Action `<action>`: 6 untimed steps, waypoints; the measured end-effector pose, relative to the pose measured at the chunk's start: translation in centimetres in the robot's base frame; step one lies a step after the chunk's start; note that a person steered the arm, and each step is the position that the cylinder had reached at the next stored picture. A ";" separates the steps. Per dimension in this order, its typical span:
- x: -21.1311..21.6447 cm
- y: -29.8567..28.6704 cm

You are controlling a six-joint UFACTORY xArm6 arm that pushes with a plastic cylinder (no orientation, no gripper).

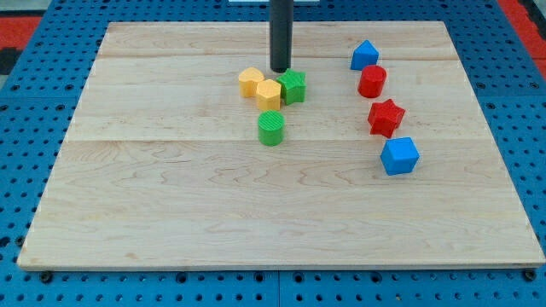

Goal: Push the green star into the yellow hexagon

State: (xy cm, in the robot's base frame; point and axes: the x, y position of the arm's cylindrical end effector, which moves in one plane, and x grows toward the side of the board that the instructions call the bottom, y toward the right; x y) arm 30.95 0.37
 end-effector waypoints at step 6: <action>3.2 3.0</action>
